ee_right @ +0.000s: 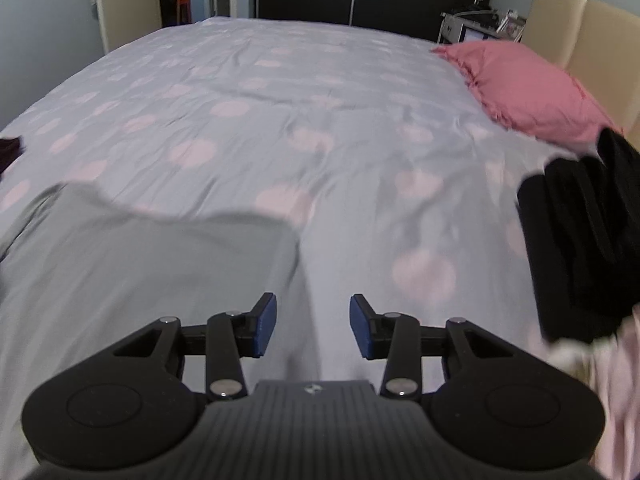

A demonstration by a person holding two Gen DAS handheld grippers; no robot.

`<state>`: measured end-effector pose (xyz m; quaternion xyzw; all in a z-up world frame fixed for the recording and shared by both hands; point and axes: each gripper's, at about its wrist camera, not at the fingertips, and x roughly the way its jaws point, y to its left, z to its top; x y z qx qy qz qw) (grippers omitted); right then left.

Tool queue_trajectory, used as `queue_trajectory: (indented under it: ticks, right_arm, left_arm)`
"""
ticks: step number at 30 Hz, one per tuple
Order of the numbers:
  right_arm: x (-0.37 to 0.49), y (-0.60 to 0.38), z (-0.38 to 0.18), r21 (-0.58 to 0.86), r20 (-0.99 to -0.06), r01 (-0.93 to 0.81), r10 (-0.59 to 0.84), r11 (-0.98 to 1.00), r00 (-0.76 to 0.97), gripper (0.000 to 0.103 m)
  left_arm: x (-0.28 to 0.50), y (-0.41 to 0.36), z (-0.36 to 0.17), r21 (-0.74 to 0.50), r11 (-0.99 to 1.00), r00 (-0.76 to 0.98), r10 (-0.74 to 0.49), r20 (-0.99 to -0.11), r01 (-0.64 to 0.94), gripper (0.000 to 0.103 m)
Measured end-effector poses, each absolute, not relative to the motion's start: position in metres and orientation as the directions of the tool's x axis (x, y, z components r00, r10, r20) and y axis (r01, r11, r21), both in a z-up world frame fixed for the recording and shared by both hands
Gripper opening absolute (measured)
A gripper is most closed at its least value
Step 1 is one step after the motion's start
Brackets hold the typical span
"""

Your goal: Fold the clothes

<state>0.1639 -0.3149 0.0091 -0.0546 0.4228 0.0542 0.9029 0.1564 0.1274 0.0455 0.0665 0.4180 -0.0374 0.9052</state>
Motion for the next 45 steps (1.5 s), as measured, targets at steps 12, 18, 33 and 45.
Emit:
queue_trajectory:
  ticks: [12,18,33,45]
  right_arm:
    - [0.022,-0.329,-0.012,0.059,-0.830,-0.097,0.103,0.993,0.548,0.046]
    - [-0.013,-0.325,-0.034,0.011,-0.849,-0.119,0.072,0.993,0.523,0.046]
    - [-0.007,-0.332,-0.027,0.021,-0.859,-0.103,0.071,0.994,0.508,0.005]
    - [0.066,-0.377,0.061,-0.147,-0.727,0.072,-0.158,0.986,0.669,0.004]
  left_arm:
    - [0.039,0.116,0.009,0.023,0.993,0.574,-0.046,-0.817,0.112,0.046]
    - [0.021,0.105,-0.028,0.068,0.992,0.542,-0.003,-0.841,0.110,0.042]
    - [0.033,0.116,-0.051,0.053,0.997,0.492,0.015,-0.870,0.063,0.000]
    - [0.035,0.137,-0.030,-0.011,1.000,0.535,-0.005,-0.845,-0.008,0.000]
